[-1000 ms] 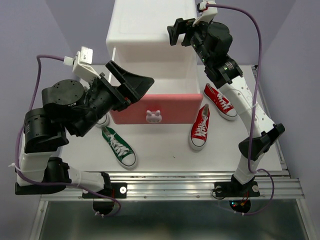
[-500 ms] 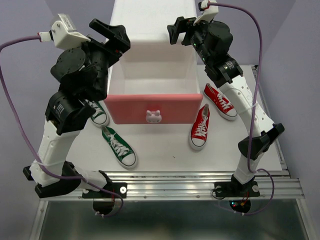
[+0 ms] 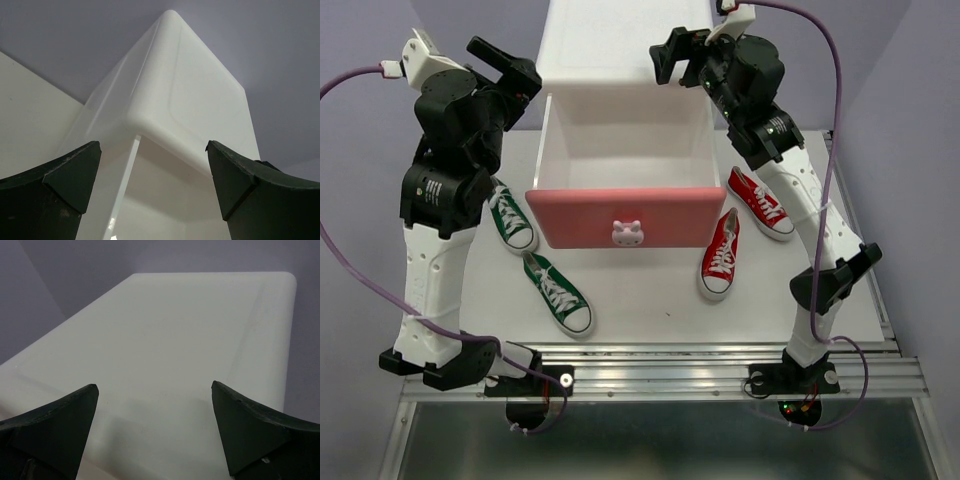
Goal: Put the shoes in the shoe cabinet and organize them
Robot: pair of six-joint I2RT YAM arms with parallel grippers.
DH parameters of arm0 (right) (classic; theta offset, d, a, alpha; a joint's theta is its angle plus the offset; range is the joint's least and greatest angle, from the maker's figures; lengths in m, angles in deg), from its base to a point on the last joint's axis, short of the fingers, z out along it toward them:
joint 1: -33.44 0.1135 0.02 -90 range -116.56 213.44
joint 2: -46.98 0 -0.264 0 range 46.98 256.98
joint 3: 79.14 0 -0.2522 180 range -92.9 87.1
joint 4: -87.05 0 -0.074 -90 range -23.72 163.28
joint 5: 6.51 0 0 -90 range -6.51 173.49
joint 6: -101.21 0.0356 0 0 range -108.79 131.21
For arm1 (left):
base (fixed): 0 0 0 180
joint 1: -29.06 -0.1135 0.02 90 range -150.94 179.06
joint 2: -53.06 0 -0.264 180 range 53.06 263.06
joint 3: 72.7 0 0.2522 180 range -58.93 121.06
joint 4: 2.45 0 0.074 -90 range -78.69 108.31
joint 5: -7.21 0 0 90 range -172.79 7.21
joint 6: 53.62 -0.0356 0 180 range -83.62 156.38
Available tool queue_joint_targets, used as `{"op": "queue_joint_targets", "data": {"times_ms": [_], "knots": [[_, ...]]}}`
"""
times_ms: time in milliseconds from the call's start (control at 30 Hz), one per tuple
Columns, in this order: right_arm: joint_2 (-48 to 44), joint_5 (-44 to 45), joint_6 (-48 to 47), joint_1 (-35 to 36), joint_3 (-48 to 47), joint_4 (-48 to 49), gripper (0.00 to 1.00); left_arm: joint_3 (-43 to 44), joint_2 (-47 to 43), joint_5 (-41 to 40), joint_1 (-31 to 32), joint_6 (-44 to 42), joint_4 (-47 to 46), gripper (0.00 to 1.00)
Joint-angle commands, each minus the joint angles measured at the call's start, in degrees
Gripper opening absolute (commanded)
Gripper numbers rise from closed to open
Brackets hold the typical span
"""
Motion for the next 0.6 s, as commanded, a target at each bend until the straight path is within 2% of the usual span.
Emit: {"op": "queue_joint_targets", "data": {"times_ms": [0, 133, 267, 433, 567], "knots": [[3.5, -2.6, 3.5, 0.8, -3.8, -4.7, 1.0, 2.2, -2.9, 4.2, -1.8, 3.1, 1.2, 0.99], [4.6, 1.2, 3.0, 0.8, -9.2, -4.5, 1.0, 2.5, -2.9, 5.6, -2.4, 4.7, 4.9, 0.99], [3.5, 11.8, 0.3, 0.0, -11.8, -3.2, 1.0, -2.0, -5.6, 4.2, -2.6, 4.7, 5.1, 0.99], [-2.0, 12.2, 9.8, -7.6, -5.4, -3.8, 1.0, -4.6, -6.4, 4.7, -3.0, 5.2, 7.4, 0.99], [-5.1, 12.7, 12.5, -12.2, -1.3, -10.1, 1.0, -5.3, -6.6, 2.9, -3.1, 5.2, 8.5, 0.99]]}}
